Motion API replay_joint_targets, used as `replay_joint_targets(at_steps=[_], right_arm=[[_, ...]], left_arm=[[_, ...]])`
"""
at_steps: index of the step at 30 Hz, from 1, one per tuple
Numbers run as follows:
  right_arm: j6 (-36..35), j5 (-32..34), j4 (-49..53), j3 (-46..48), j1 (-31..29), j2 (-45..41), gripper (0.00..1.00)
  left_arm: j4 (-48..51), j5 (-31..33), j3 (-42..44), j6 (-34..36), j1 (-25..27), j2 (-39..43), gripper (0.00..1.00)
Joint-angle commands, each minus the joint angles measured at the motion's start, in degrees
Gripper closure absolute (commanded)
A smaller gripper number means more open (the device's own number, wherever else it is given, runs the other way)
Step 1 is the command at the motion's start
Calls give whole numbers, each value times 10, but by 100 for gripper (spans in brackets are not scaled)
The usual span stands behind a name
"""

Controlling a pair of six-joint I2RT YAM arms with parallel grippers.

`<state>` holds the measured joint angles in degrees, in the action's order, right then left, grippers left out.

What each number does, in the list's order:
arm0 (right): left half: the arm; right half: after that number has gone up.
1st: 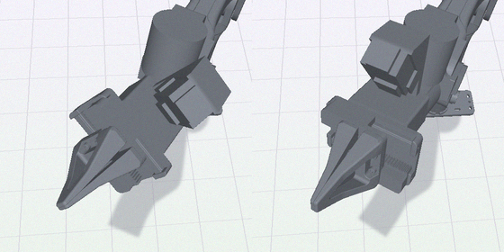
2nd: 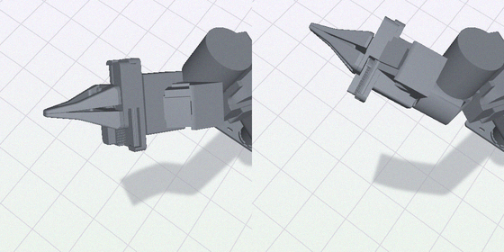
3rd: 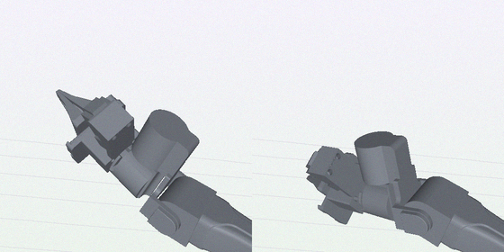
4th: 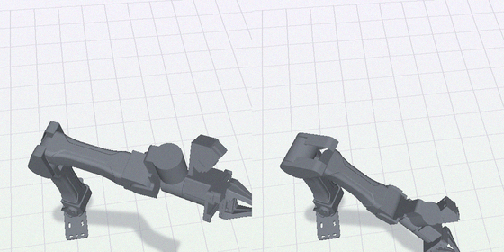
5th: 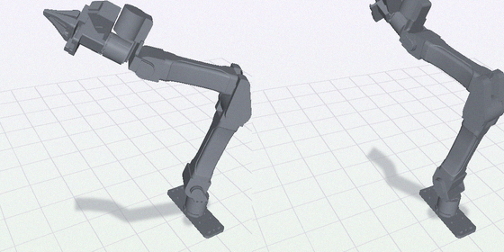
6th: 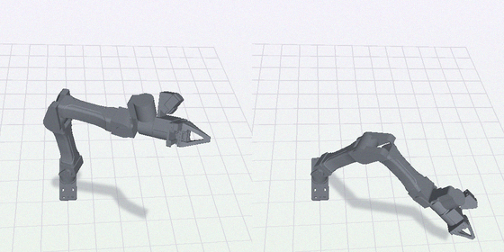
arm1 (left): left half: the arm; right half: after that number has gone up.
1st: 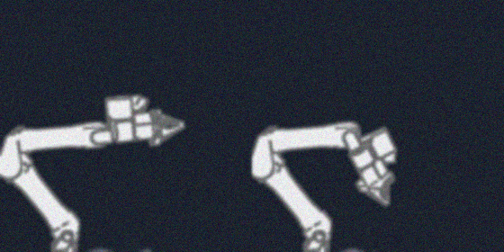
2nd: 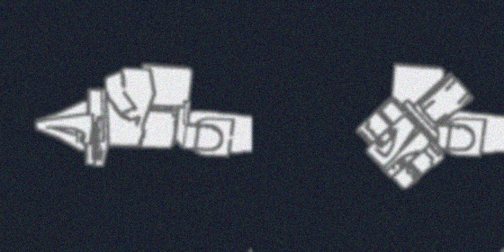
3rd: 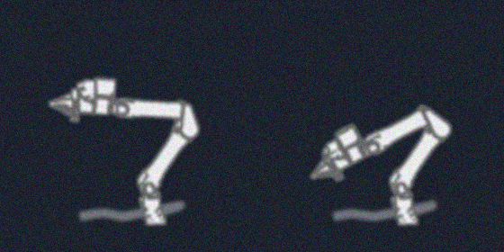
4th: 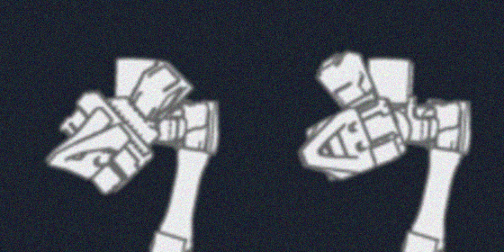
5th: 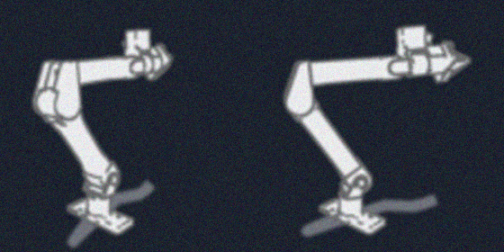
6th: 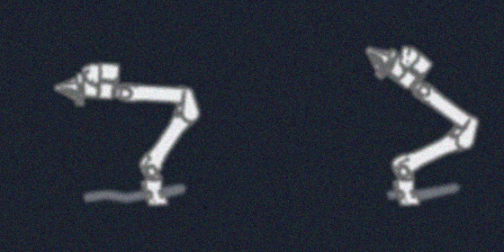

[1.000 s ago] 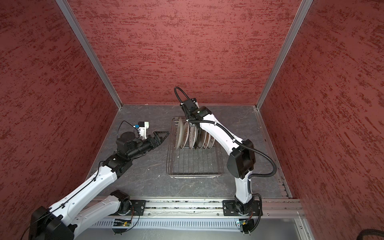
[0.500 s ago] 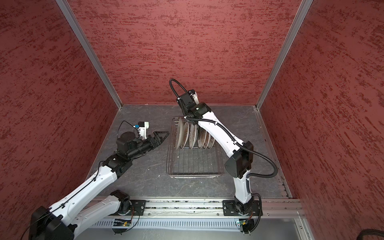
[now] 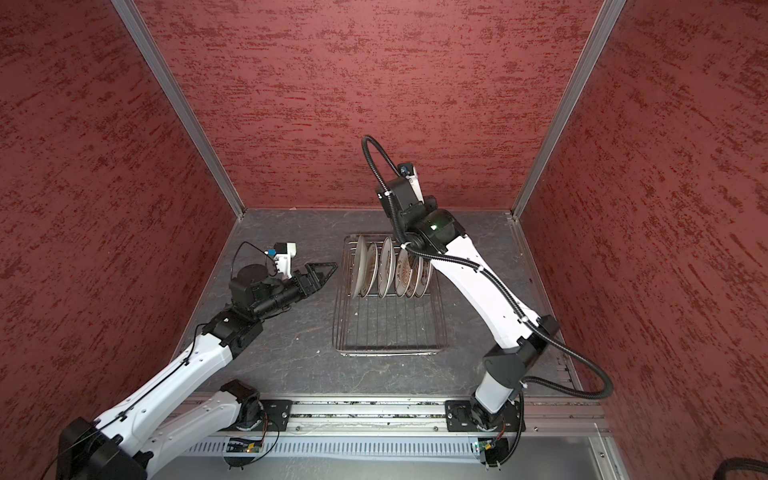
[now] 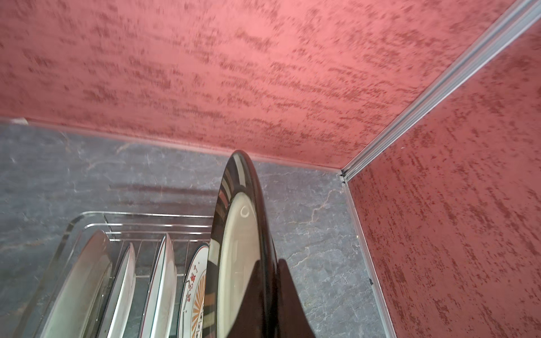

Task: Unload the plates from the dish rack
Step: 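Lift the dark patterned plate up out of the rack with the right gripper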

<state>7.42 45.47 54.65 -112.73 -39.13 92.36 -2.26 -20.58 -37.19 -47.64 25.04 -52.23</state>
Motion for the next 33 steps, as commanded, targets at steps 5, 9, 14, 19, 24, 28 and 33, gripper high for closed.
replay_joint_targets(at_steps=[5,9,14,19,24,28,33], right_arm=[[26,-44,-167,109,16,-143,100],[81,-177,-211,163,71,-195,100],[134,-324,-234,187,134,-227,100],[182,-470,-291,239,183,-266,100],[251,-594,-369,300,213,-289,100],[295,-639,-418,338,221,-299,100],[370,-691,-495,387,227,-300,100]], left_arm=[[-17,-13,-1,20,-4,18,1],[-21,-18,1,23,-5,34,0],[-25,-26,0,32,-4,50,1],[-30,-46,-6,35,-4,54,0],[-9,-41,-17,11,-3,55,0],[53,-3,-37,-18,8,69,1],[36,66,-11,-56,43,90,1]])
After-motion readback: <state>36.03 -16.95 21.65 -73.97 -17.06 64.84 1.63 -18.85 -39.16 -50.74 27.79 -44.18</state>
